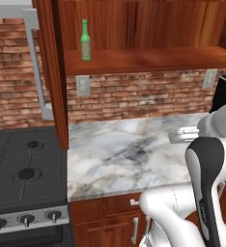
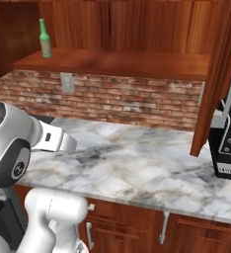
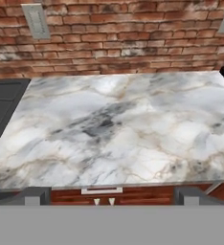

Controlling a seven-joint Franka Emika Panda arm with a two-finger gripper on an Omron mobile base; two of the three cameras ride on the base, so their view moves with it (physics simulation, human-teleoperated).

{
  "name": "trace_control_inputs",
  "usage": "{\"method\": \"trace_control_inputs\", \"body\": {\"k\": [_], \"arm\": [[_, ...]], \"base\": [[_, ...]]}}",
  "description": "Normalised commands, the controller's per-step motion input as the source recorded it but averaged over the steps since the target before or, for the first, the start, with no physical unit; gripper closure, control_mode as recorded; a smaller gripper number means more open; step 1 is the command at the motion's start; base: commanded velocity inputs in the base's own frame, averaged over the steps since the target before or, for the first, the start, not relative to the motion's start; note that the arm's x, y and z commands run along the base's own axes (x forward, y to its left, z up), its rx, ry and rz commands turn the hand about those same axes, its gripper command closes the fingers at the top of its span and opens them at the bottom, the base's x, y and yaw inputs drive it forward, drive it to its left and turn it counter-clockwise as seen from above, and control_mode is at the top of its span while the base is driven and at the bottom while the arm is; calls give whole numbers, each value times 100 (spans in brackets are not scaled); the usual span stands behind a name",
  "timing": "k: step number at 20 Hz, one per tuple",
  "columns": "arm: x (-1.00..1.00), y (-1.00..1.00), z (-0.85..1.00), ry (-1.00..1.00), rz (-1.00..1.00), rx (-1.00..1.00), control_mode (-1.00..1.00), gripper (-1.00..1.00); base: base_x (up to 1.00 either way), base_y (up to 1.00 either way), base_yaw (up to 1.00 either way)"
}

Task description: Get the candle and the beer from the cabinet and move them to the dining counter.

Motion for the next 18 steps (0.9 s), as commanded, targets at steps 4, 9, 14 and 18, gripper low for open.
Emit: {"method": "trace_control_inputs", "body": {"k": [4, 9, 14, 18], "arm": [[0, 0, 0, 0, 0, 0, 100, -100], [0, 0, 0, 0, 0, 0, 100, -100], [0, 0, 0, 0, 0, 0, 100, -100], [0, 0, 0, 0, 0, 0, 100, -100]], "base": [[43, 0, 0], [34, 0, -2], [34, 0, 0], [13, 0, 0]]}}
